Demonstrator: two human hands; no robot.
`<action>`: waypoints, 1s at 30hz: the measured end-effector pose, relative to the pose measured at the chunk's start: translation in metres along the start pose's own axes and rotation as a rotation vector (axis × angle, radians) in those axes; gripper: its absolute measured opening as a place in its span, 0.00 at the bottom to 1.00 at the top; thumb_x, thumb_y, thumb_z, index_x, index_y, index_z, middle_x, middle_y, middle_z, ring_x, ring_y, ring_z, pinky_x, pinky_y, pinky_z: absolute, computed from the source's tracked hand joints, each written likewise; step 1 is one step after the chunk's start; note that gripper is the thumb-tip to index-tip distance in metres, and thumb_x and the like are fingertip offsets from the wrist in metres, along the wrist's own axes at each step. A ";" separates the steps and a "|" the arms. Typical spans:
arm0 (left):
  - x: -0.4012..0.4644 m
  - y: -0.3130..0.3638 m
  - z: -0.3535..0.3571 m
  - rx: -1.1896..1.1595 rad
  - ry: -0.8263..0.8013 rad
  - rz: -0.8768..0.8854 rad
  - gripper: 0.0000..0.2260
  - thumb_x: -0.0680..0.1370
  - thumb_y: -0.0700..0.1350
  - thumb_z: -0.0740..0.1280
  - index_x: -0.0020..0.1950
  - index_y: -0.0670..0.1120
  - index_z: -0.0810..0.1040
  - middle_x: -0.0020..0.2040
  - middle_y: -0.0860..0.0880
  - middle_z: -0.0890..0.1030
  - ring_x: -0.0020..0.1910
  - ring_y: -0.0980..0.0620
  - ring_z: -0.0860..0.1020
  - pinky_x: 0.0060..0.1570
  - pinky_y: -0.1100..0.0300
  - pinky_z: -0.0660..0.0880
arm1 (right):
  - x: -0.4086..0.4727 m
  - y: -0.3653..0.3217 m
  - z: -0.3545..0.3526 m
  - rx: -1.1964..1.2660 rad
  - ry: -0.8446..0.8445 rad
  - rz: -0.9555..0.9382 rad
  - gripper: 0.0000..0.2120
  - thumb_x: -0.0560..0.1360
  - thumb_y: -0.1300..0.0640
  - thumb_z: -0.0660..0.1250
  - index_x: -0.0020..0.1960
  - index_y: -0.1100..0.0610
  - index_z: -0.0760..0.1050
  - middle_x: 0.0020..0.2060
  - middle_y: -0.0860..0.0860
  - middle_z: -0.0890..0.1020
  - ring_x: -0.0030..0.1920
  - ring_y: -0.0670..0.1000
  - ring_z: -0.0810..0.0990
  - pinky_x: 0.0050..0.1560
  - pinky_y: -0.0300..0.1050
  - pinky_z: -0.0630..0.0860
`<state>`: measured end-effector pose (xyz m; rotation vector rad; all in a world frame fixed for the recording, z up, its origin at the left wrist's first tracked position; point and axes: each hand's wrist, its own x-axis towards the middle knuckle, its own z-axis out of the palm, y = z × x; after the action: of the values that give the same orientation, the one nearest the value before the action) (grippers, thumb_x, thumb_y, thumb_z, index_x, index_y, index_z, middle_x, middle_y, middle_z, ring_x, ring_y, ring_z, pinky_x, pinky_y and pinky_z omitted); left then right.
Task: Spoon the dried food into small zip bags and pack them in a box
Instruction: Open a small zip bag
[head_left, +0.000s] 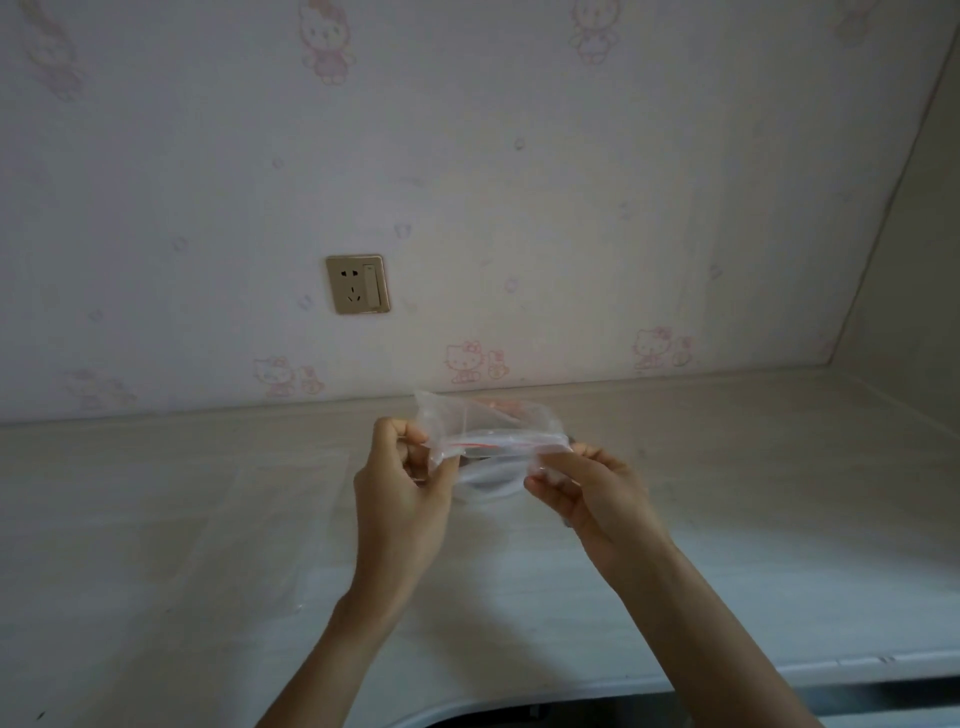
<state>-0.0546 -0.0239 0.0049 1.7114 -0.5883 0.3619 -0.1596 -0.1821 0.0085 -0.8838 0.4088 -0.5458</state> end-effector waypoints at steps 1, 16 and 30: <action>-0.001 -0.002 -0.002 0.066 0.004 0.094 0.16 0.74 0.41 0.76 0.44 0.55 0.70 0.38 0.54 0.80 0.35 0.54 0.80 0.34 0.69 0.73 | 0.000 0.000 -0.002 -0.001 -0.031 0.027 0.07 0.75 0.69 0.72 0.42 0.63 0.76 0.34 0.58 0.82 0.36 0.53 0.85 0.40 0.45 0.84; 0.007 0.000 -0.016 0.155 -0.293 0.329 0.10 0.75 0.50 0.78 0.44 0.57 0.77 0.41 0.57 0.79 0.40 0.54 0.80 0.35 0.68 0.75 | 0.005 -0.008 -0.011 -0.099 -0.127 0.119 0.02 0.77 0.64 0.70 0.48 0.61 0.78 0.34 0.55 0.82 0.35 0.51 0.84 0.40 0.47 0.83; 0.015 0.014 -0.017 -1.012 -0.419 -1.021 0.07 0.74 0.42 0.72 0.46 0.41 0.88 0.52 0.42 0.87 0.50 0.45 0.88 0.52 0.47 0.85 | 0.010 -0.009 -0.020 0.112 -0.228 0.286 0.11 0.79 0.60 0.67 0.48 0.63 0.86 0.43 0.58 0.83 0.40 0.53 0.80 0.40 0.46 0.84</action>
<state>-0.0490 -0.0122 0.0281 0.8807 -0.0636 -0.9058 -0.1652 -0.2055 0.0031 -0.7537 0.2873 -0.1994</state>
